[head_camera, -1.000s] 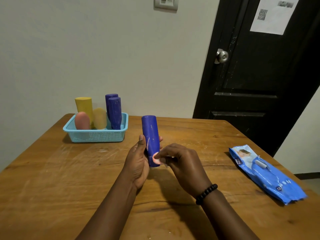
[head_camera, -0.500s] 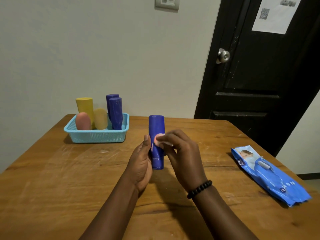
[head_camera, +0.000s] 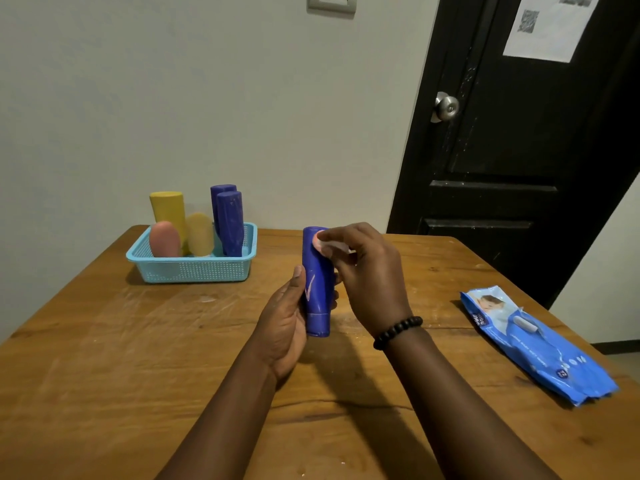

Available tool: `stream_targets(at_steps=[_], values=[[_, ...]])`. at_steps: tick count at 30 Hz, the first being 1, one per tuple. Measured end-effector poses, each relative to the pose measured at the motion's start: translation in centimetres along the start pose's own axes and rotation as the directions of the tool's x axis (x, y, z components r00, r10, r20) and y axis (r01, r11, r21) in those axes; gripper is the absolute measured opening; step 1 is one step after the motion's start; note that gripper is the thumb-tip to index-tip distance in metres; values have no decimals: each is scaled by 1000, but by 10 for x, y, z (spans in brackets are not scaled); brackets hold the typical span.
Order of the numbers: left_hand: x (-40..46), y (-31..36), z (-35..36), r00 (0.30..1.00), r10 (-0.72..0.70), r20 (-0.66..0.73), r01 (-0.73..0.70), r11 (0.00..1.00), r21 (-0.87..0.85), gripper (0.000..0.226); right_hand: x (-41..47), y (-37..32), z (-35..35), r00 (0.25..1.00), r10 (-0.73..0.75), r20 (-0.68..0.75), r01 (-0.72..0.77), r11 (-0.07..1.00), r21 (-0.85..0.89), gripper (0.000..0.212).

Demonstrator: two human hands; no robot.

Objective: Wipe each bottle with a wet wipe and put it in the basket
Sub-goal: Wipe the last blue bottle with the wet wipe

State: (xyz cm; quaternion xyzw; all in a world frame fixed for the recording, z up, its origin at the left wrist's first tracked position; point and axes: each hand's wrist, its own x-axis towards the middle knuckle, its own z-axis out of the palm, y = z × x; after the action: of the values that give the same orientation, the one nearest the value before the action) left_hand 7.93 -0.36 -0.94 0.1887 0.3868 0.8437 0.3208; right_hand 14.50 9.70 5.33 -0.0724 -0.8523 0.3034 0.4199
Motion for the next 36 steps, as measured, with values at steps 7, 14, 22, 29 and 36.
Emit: stream_targets(at_steps=[7, 14, 22, 29, 36], values=[[7, 1, -6, 996, 4, -88, -18, 988, -155, 54, -52, 17, 16, 993, -85, 79, 85, 996, -2, 28], [7, -4, -9, 995, 12, -104, -26, 990, -138, 41, -76, 21, 6, 983, -110, 149, 101, 993, 67, 30], [2, 0, -2, 996, -2, -88, -10, 991, -136, 36, -53, 22, -20, 987, 54, 152, -75, 988, 134, 20], [0, -1, -1, 998, -7, -63, 1, 996, -90, 39, 1, 2, -3, 999, -41, -15, 41, 999, 0, 20], [5, 4, -6, 993, 33, -110, -49, 988, -149, 36, -29, 10, 9, 988, -80, 131, 79, 997, 16, 22]])
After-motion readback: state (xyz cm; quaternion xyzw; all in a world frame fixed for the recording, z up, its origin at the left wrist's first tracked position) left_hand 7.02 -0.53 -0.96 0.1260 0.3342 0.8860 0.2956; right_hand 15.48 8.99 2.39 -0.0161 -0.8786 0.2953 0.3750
